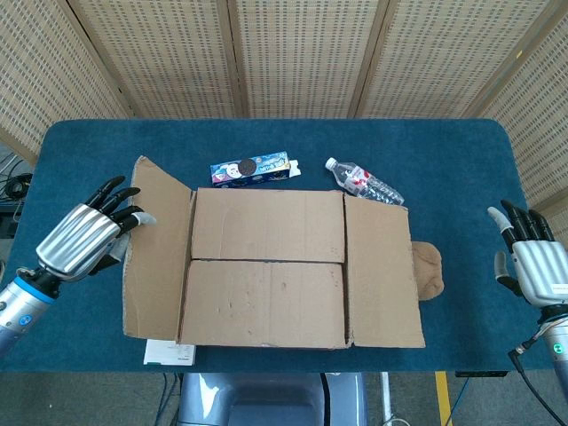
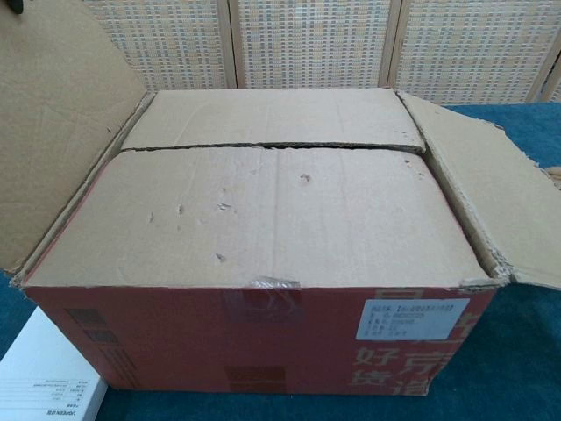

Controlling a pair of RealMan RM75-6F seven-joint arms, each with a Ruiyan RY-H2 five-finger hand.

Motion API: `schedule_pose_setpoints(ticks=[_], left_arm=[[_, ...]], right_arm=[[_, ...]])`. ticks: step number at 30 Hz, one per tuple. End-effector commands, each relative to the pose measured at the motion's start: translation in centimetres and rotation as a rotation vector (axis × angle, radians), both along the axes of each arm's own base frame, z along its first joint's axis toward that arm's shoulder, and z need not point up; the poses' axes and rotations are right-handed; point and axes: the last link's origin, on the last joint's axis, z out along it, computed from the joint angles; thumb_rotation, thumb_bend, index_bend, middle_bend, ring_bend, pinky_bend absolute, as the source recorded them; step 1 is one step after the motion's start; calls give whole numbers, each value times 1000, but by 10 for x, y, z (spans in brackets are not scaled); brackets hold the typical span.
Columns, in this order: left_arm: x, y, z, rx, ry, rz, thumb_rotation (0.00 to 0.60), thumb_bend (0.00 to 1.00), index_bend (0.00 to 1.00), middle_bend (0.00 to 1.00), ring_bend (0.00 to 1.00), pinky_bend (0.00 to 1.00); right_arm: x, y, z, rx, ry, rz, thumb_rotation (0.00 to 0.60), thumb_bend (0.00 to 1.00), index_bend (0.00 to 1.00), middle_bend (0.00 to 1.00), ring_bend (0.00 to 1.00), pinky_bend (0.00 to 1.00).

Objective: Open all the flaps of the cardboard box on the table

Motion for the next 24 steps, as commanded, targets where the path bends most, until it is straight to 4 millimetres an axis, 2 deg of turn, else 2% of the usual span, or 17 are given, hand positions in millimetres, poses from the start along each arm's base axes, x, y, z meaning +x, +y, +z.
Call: schedule_pose_setpoints(ticks=[1, 15, 18, 20, 24], left_arm=[[-2, -4, 3, 15, 0, 1, 600, 740, 295, 387, 126, 0], [-20, -22, 24, 120, -2, 48, 600, 637, 255, 387, 126, 0], [-21, -21, 21, 121, 6, 60, 600, 500, 222, 353, 124, 0], [-21, -18, 16, 111, 17, 66, 600, 341, 183, 288, 98, 0], [-11, -10, 1, 95, 18, 45, 600, 163, 128, 174, 32, 0]], right_arm=[[0, 0, 0, 2, 0, -1, 600, 724, 0, 0, 0, 2], [-1, 0, 1, -1, 0, -7, 600, 724, 0, 0, 0, 2], [-2, 0, 0, 2, -1, -9, 600, 724, 0, 0, 0, 2], [-1, -1, -1, 3, -3, -8, 600, 724, 0, 0, 0, 2], [-2, 0, 0, 1, -4, -10, 600, 724, 0, 0, 0, 2]])
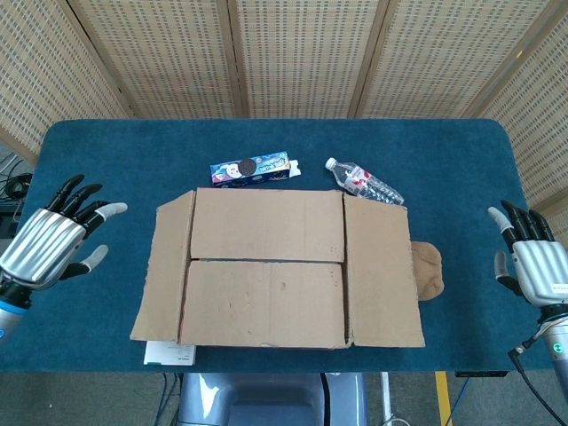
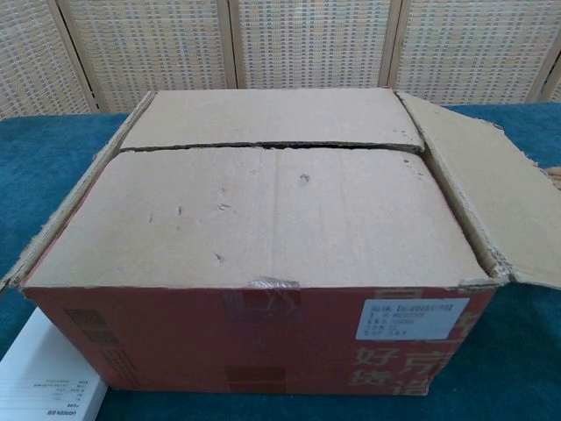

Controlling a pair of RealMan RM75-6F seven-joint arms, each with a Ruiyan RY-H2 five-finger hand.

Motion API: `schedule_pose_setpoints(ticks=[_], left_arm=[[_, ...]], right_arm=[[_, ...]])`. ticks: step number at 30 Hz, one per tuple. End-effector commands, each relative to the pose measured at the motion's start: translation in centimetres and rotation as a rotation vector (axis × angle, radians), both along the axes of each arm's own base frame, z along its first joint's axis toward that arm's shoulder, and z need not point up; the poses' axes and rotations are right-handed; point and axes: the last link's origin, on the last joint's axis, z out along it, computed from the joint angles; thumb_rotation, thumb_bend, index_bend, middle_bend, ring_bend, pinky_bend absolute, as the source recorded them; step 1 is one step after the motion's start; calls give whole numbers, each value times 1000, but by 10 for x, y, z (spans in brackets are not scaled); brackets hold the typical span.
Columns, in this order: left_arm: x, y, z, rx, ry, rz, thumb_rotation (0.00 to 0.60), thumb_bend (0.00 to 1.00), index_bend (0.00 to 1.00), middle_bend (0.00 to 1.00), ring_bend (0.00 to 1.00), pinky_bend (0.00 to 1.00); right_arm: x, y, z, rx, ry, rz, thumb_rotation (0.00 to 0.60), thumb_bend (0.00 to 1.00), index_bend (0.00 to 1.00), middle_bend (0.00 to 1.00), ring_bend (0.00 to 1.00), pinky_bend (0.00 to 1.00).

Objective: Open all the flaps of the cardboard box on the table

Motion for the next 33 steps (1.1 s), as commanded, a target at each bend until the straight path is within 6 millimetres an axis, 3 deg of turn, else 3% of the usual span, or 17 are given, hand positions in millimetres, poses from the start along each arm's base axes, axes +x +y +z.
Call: schedule_pose_setpoints(ticks=[1, 8, 18, 25, 33], left_arm=[[11, 9, -16, -18, 1, -26, 600, 128, 113, 143, 17, 0], [30, 23, -46, -61, 21, -66, 600, 95, 19, 8, 0, 0], [63, 43, -106, -143, 55, -111, 600, 95, 0, 0, 0, 0], [71, 48, -131, -157, 33, -89, 600, 88, 0, 0, 0, 0], [74, 50, -146, -161, 24, -82, 600, 73, 0, 0, 0, 0]], right_arm=[[-1, 1, 1, -3, 0, -2, 600, 724, 0, 0, 0, 2], [-2, 3, 2, -8, -2, -6, 600, 724, 0, 0, 0, 2], [-8, 7, 4, -12, -4, -18, 600, 724, 0, 0, 0, 2], [-10, 7, 4, -12, -5, -21, 600, 724, 0, 0, 0, 2], [-12, 8, 5, -17, -7, -25, 600, 724, 0, 0, 0, 2]])
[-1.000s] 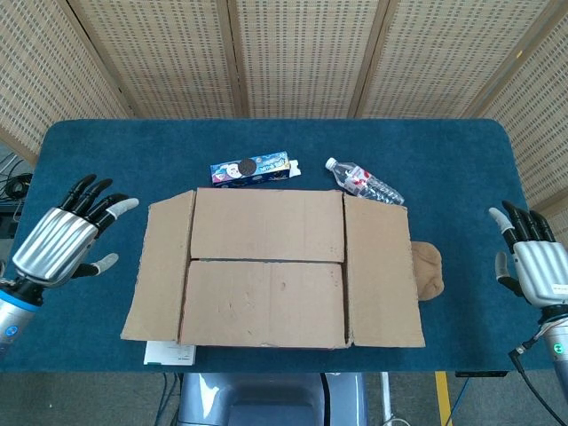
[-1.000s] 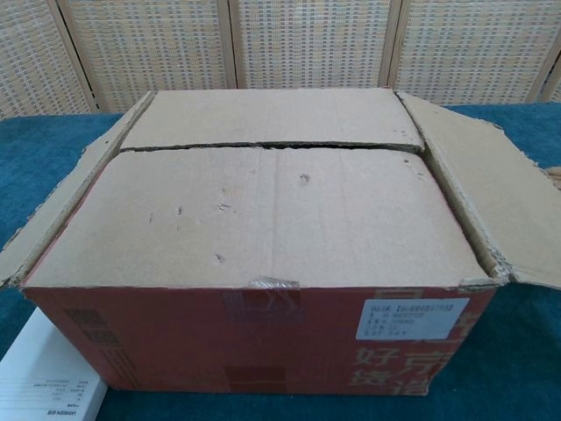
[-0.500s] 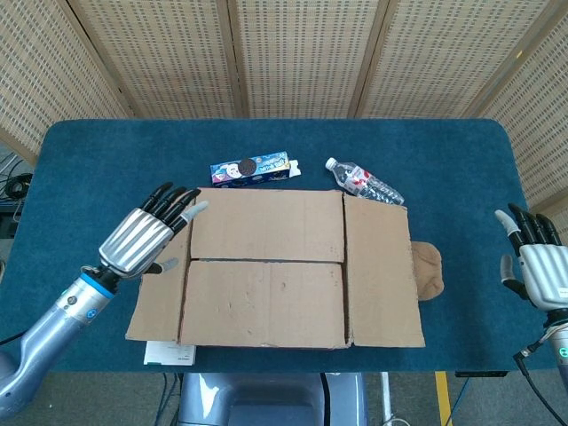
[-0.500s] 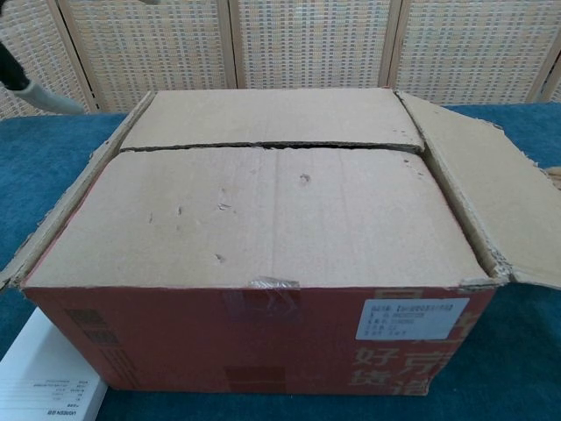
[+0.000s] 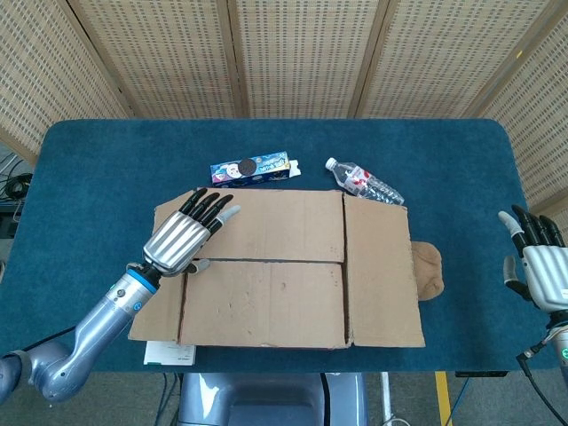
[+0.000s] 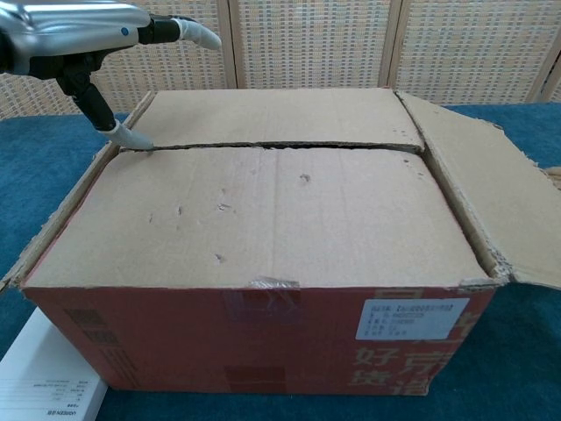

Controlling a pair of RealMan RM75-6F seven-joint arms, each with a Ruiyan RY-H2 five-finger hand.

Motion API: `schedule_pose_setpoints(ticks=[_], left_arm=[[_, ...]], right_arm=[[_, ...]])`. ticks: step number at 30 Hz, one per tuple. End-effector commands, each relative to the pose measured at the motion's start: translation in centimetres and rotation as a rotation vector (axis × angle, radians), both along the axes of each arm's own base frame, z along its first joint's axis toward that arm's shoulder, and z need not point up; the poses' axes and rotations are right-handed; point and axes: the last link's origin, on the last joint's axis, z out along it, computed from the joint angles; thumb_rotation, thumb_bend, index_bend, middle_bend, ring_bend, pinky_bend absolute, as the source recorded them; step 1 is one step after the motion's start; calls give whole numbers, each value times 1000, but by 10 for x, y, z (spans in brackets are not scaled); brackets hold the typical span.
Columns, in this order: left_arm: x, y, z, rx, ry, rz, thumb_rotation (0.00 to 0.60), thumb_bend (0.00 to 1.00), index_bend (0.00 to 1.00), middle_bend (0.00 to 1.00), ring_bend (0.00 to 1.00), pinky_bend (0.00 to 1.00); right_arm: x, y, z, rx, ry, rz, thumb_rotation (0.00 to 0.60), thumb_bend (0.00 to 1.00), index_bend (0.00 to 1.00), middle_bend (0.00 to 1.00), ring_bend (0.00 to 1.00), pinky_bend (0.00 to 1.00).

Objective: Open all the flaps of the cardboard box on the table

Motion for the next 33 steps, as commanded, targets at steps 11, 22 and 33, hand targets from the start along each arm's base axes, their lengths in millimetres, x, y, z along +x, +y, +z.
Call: schedule_pose_setpoints(ticks=[11, 22, 33], left_arm=[[3, 2, -17, -16, 0, 14, 600, 54, 0, 0, 0, 0], [2, 9, -21, 17, 5, 25, 600, 58, 0, 0, 0, 0], [6, 13, -6, 89, -58, 11, 600, 63, 0, 0, 0, 0]], right_arm=[[-4, 2, 2, -6, -3, -9, 600, 724, 0, 0, 0, 2], [-5, 3, 3, -10, -10, -13, 600, 724, 0, 0, 0, 2], [-6, 7, 6, -23, -14, -14, 600, 724, 0, 0, 0, 2]])
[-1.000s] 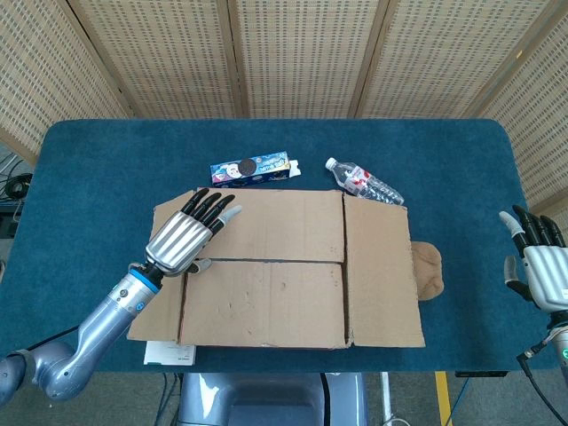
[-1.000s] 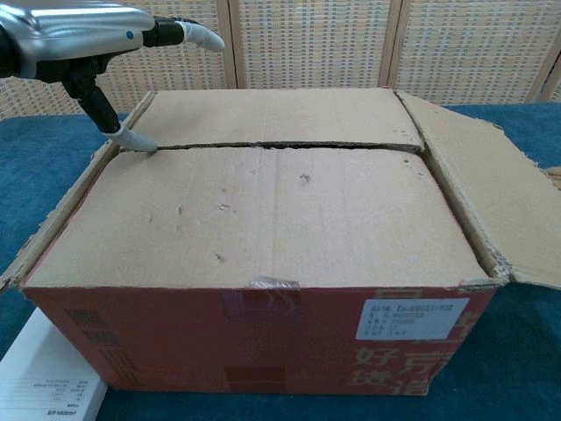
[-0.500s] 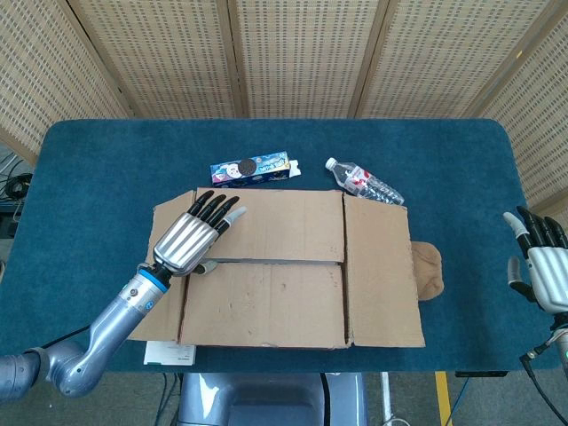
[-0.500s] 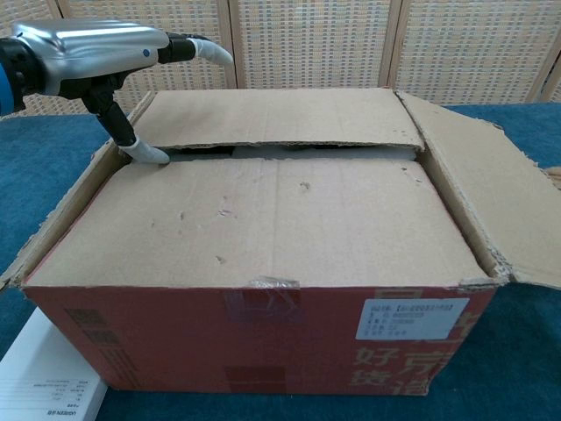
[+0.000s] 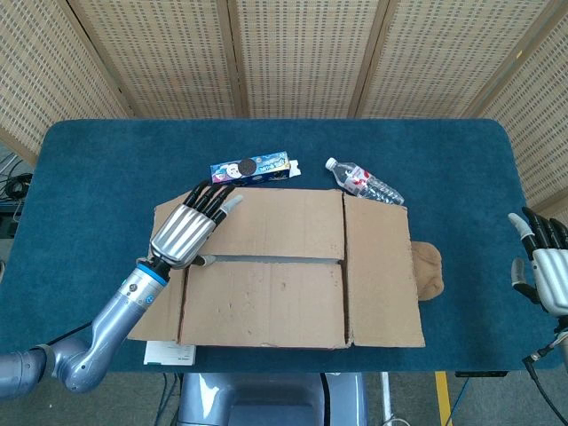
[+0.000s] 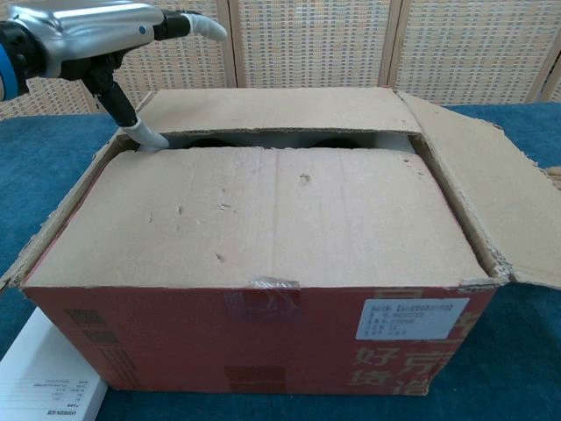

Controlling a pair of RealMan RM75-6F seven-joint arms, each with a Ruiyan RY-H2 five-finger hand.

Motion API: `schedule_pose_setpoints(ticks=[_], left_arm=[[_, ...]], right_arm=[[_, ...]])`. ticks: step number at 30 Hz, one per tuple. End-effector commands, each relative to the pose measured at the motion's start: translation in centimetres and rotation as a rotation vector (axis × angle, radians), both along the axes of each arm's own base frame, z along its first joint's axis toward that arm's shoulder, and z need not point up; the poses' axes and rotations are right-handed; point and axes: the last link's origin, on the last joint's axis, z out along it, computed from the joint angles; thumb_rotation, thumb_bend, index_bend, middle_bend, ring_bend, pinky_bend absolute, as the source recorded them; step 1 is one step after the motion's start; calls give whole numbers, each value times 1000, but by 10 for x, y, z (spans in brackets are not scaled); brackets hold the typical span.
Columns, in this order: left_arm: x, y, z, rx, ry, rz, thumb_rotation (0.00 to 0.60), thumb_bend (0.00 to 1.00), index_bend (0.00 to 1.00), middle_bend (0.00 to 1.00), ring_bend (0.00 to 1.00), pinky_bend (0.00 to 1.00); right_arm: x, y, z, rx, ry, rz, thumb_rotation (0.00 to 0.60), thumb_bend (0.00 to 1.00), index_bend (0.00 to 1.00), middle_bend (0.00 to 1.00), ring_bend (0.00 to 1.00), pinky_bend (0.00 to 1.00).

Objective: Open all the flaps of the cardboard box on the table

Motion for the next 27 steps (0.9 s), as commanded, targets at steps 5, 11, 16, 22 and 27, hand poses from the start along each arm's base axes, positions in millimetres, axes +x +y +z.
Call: schedule_pose_setpoints(ticks=[5, 11, 16, 22, 27], left_arm=[[3, 5, 19, 52, -51, 2, 600, 64, 0, 0, 0, 0], [13, 25, 42, 130, -88, 2, 600, 65, 0, 0, 0, 0], [24, 42, 47, 165, -84, -6, 600, 68, 0, 0, 0, 0], [36, 66, 53, 226, -56, -15, 600, 68, 0, 0, 0, 0], [40, 84, 50, 267, -8, -12, 600, 70, 0, 0, 0, 0]], right_arm=[[1, -1, -1, 4, -1, 5, 600, 724, 0, 0, 0, 2], [2, -1, -2, 8, 0, 7, 600, 724, 0, 0, 0, 2], [5, -1, -2, 11, 1, 16, 600, 724, 0, 0, 0, 2], [8, -2, -3, 3, -6, 32, 600, 724, 0, 0, 0, 2], [12, -5, -5, -6, -11, 47, 600, 724, 0, 0, 0, 2]])
